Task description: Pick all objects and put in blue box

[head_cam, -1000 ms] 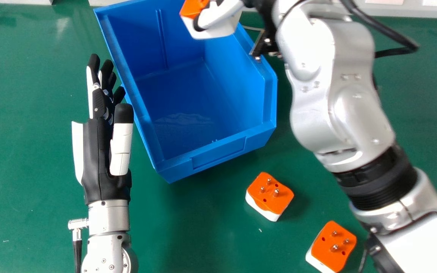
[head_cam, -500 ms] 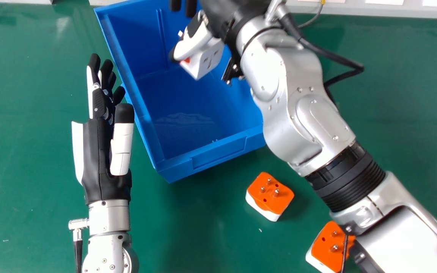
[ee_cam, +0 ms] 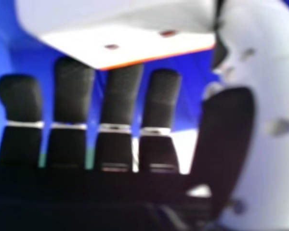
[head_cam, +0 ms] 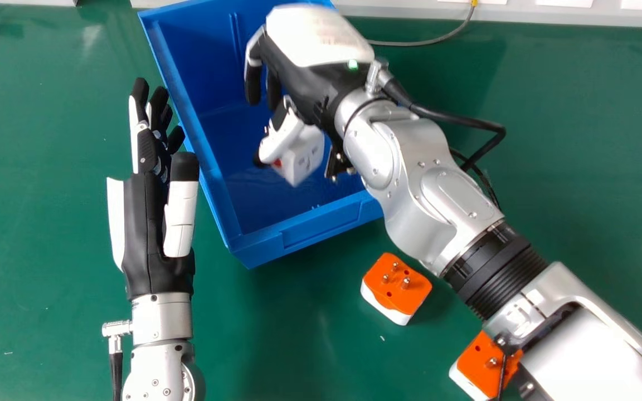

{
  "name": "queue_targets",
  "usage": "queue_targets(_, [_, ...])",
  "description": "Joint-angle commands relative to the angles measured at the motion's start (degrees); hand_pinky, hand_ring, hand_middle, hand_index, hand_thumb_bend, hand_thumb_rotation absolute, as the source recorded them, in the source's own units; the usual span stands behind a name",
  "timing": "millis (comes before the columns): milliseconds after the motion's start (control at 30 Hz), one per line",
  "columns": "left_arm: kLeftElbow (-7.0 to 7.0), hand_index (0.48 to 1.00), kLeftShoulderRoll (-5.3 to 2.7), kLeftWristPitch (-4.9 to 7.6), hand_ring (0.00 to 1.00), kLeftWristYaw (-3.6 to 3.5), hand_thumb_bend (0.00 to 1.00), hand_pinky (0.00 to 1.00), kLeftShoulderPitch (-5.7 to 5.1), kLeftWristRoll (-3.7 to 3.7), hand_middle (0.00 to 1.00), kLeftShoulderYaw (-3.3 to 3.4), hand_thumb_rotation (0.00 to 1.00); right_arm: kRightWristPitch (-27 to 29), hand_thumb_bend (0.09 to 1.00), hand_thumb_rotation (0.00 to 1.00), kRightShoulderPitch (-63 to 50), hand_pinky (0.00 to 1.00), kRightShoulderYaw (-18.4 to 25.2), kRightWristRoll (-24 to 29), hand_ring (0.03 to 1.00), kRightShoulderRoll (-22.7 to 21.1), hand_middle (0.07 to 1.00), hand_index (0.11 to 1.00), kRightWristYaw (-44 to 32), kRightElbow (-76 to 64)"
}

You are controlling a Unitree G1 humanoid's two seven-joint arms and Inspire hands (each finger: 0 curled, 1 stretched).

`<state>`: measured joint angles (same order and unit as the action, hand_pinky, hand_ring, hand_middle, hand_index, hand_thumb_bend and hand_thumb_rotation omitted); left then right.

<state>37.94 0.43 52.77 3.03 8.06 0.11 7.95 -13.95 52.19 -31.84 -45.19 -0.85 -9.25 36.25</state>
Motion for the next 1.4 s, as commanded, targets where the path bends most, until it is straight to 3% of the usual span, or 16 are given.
queue_targets(0, [-0.99, 0.987, -0.17, 0.8, 0.98, 0.45, 0.95, 0.95, 0.29, 0.86, 0.98, -0.44, 0.93, 1.4, 0.516, 0.0, 2.4, 0.24, -0.8, -0.2, 0.346, 0.2, 0.467, 0.523, 0.8, 1.1])
queue_targets(167, [-1.26, 0.987, -0.05, 0.68, 0.98, 1.2, 0.95, 0.95, 0.26, 1.59, 0.98, -0.59, 0.93, 3.8, 0.513, 0.0, 2.7, 0.24, -1.0, 0.4, 0.353, 0.5, 0.46, 0.536, 3.3, 5.1])
queue_targets(367, [-1.56, 0.988, -0.2, 0.67, 0.98, 1.28, 0.95, 0.94, 0.24, 1.69, 0.98, -0.65, 0.94, 6.5, 0.511, 0.0, 2.6, 0.24, -0.8, 1.3, 0.36, 0.4, 0.457, 0.543, 5.6, 8.1])
queue_targets(633, [-1.72, 0.988, -0.2, 0.69, 0.98, 1.04, 0.94, 0.94, 0.26, 1.34, 0.98, -0.79, 0.94, 5.6, 0.511, 0.0, 3.5, 0.27, -1.7, 0.9, 0.373, 0.3, 0.466, 0.552, 4.0, 9.1])
queue_targets(733, [-1.7, 0.988, -0.08, 0.57, 0.98, 1.21, 0.94, 0.94, 0.21, 1.56, 0.98, -0.8, 0.94, 4.9, 0.51, 0.0, 3.5, 0.28, -1.5, 1.1, 0.375, 0.3, 0.471, 0.555, 3.7, 8.5])
queue_targets(867, [-1.97, 0.986, 0.04, 0.3, 0.98, 1.22, 0.94, 0.94, 0.04, 1.61, 0.97, -0.81, 0.94, 0.4, 0.512, 0.0, 4.5, 0.27, -1.8, 1.3, 0.382, 0.5, 0.479, 0.543, -3.1, 6.7])
queue_targets(1067, [-1.47, 0.986, 0.11, 0.55, 0.98, 1.24, 0.94, 0.94, 0.07, 1.66, 0.98, -0.85, 0.94, -2.4, 0.527, 0.0, 6.5, 0.24, -8.0, -3.9, 0.341, -2.0, 0.476, 0.557, -13.1, 4.1])
queue_targets(1100, [-1.37, 0.985, 0.09, 0.58, 0.98, 1.15, 0.94, 0.94, 0.09, 1.52, 0.97, -0.85, 0.94, -2.8, 0.614, 0.08, 6.4, 0.28, -7.9, -3.9, 0.404, -2.1, 0.537, 0.609, -13.9, 3.6])
queue_targets(1133, [-1.37, 0.985, 0.09, 0.55, 0.98, 1.01, 0.94, 0.94, 0.09, 1.38, 0.97, -0.89, 0.94, -3.3, 0.692, 0.17, 6.3, 0.38, -7.7, -3.8, 0.514, -2.1, 0.63, 0.681, -14.3, 3.3])
queue_targets(1167, [-1.33, 0.985, 0.12, 0.56, 0.98, 1.04, 0.94, 0.94, 0.1, 1.44, 0.97, -0.89, 0.94, -3.9, 0.692, 0.17, 6.3, 0.38, -7.7, -3.8, 0.514, -2.1, 0.63, 0.681, -14.4, 3.2])
queue_targets(1233, [-1.29, 0.985, 0.18, 0.58, 0.98, 1.0, 0.94, 0.94, 0.11, 1.48, 0.98, -0.92, 0.94, -4.8, 0.803, 0.3, 6.5, 0.58, -8.0, -4.3, 0.688, -2.4, 0.763, 0.793, -15.1, 2.6])
queue_targets(1267, [-1.32, 0.985, 0.18, 0.55, 0.98, 0.91, 0.94, 0.94, 0.11, 1.38, 0.98, -0.94, 0.94, -5.1, 0.803, 0.3, 6.5, 0.58, -8.3, -4.6, 0.688, -2.6, 0.763, 0.793, -15.4, 2.2])
queue_targets(1367, [-1.08, 0.987, 0.12, 0.63, 0.98, 0.62, 0.94, 0.95, 0.25, 0.96, 0.98, -0.88, 0.94, -5.6, 0.9, 0.43, 6.4, 0.79, -8.8, -5.7, 0.841, -3.6, 0.879, 0.894, -15.6, 0.4])
